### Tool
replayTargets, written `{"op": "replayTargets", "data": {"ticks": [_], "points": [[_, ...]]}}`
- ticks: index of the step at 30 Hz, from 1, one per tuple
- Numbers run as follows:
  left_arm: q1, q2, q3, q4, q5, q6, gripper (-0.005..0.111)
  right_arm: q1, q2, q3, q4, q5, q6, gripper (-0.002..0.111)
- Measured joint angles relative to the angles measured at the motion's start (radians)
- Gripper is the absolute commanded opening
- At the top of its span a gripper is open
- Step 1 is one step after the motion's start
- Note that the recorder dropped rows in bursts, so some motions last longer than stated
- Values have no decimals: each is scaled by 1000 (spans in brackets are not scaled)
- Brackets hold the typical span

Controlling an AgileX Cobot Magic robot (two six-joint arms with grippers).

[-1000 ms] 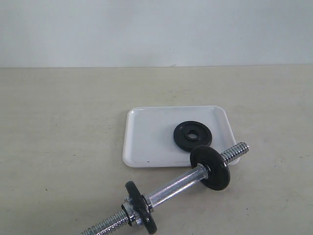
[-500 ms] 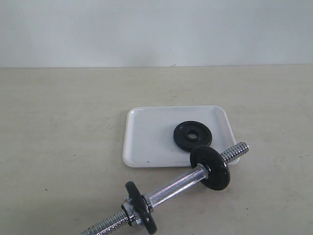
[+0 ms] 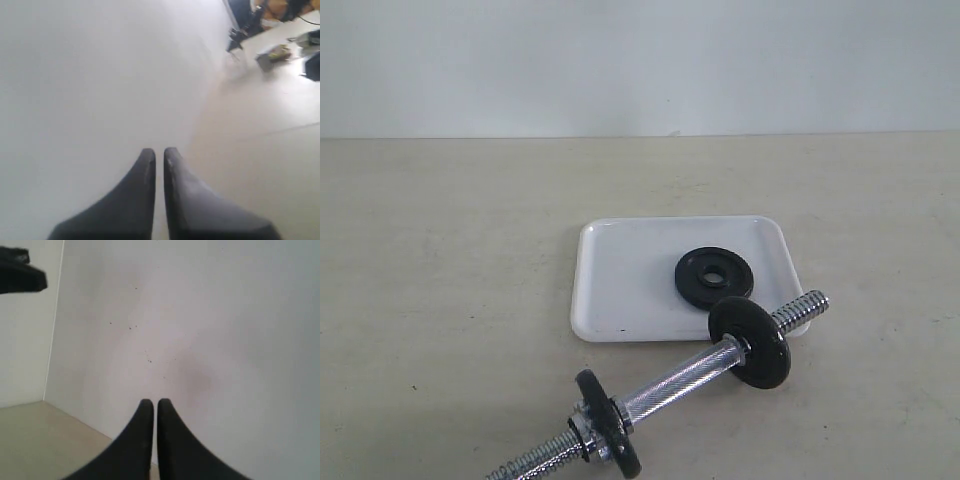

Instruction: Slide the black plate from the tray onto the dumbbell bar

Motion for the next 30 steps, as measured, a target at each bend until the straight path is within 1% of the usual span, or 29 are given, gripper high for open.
{"op": "replayTargets", "data": {"ticks": [2, 4, 7, 9, 12, 14, 16, 22, 24, 26, 27, 29, 30], "points": [[-23, 3, 0, -86, -95, 136, 4, 0, 0, 0, -13, -19, 0, 1], [-47, 9, -2, -105, -218, 191, 4, 0, 0, 0, -36, -28, 0, 1], [-67, 41, 19, -73, -330, 216, 4, 0, 0, 0, -65, -33, 0, 1], [-88, 72, 50, -64, -361, 204, 4, 0, 0, 0, -72, -35, 0, 1], [-141, 129, 114, -44, -422, 156, 4, 0, 0, 0, -76, -37, 0, 1], [-190, 177, 157, 5, -493, 87, 4, 0, 0, 0, -76, -37, 0, 1], [-250, 237, 190, 84, -552, -21, 4, 0, 0, 0, -80, -37, 0, 1], [-463, 424, 202, 333, -587, -394, 4, 0, 0, 0, -115, -30, 29, 1], [-520, 473, 202, 410, -598, -500, 6, 0, 0, 0, -127, -22, 52, 1], [-571, 518, 196, 485, -610, -574, 17, 0, 0, 0, -133, -18, 72, 1], [-590, 537, 191, 506, -610, -599, 26, 0, 0, 0, -136, -18, 76, 1], [-614, 566, 175, 534, -599, -666, 47, 0, 0, 0, -146, -16, 82, 1], [-618, 575, 169, 538, -587, -690, 60, 0, 0, 0, -149, -16, 88, 1]]}}
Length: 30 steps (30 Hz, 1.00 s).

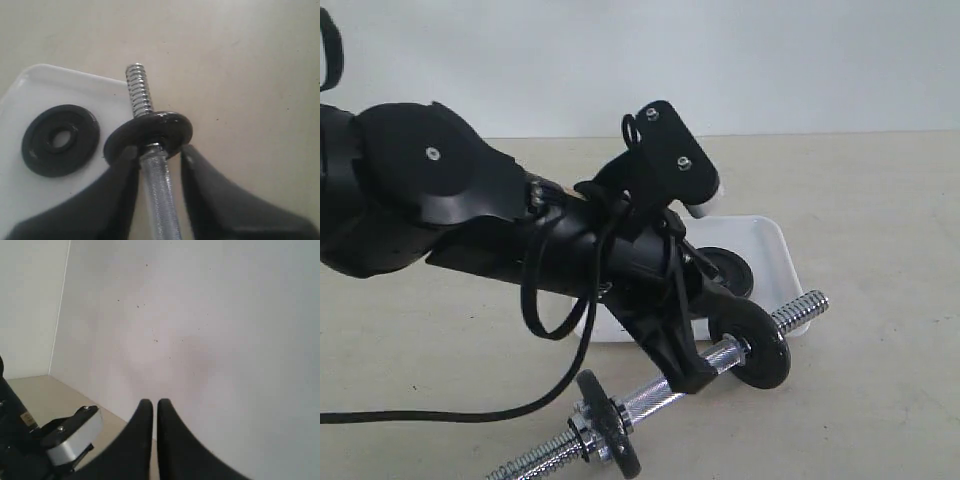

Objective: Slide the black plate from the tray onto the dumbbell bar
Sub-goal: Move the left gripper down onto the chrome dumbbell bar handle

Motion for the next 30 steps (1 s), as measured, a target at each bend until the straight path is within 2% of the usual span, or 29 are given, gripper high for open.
{"op": "replayTargets", "data": {"ticks": [1, 2, 4, 8, 14, 23, 30], "points": [[-3, 8, -7, 5, 8, -34, 74, 0, 0, 0, -3, 0, 7, 1], [-5, 14, -11, 10, 6, -70, 81, 0, 0, 0, -5, 0, 14, 1], [-6, 21, -17, 13, -17, -146, 89, 0, 0, 0, -8, 0, 20, 1], [-6, 35, -22, 13, -47, -241, 84, 0, 0, 0, -10, 0, 48, 1], [-23, 125, -25, 52, 0, -293, 83, 0, 0, 0, -10, 0, 71, 1], [-68, 302, -82, 267, 11, -534, 83, 0, 0, 0, -25, -4, 87, 1], [-68, 321, -88, 339, -29, -578, 83, 0, 0, 0, -95, -23, 150, 1]]}}
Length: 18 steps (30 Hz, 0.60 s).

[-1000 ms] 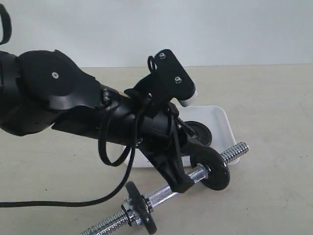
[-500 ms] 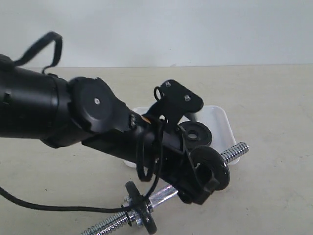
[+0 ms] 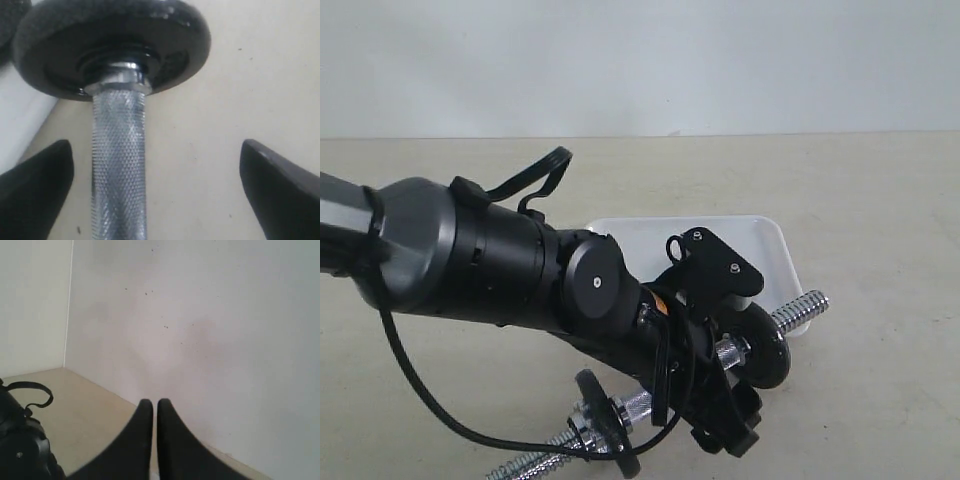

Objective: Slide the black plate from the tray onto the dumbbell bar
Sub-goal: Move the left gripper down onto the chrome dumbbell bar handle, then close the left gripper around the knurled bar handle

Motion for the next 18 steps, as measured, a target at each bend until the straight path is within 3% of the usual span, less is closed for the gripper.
{"op": "replayTargets", "data": {"ticks": [18], "points": [[0, 75, -1, 56, -76, -3, 83, 0, 0, 0, -55, -4, 41, 1]]}}
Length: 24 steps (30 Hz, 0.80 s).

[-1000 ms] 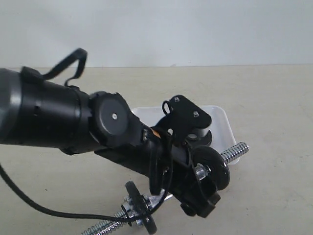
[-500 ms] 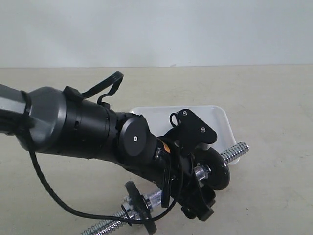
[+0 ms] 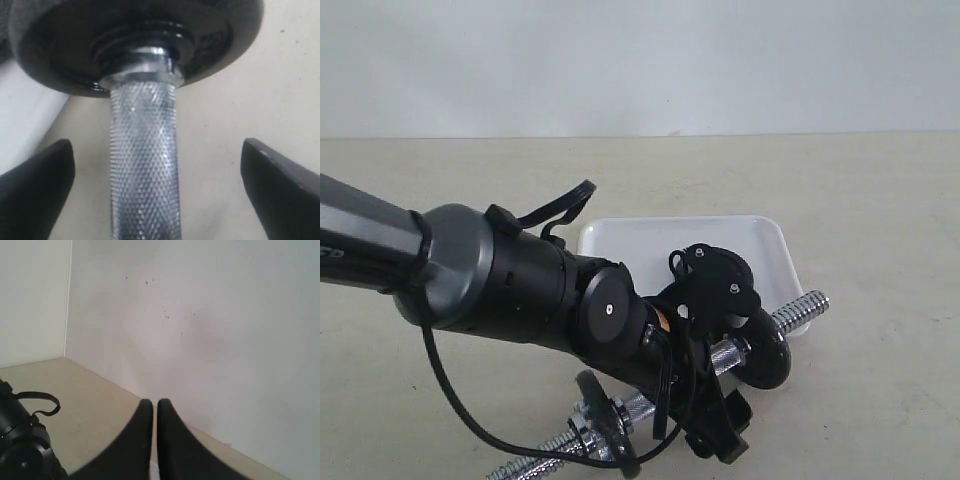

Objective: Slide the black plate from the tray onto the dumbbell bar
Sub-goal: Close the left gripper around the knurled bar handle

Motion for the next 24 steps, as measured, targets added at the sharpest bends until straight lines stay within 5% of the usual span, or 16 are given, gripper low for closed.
{"op": "replayTargets", "data": {"ticks": [24], "points": [[0, 36, -1, 29, -74, 2, 83, 0, 0, 0, -17, -1, 27, 1]]}}
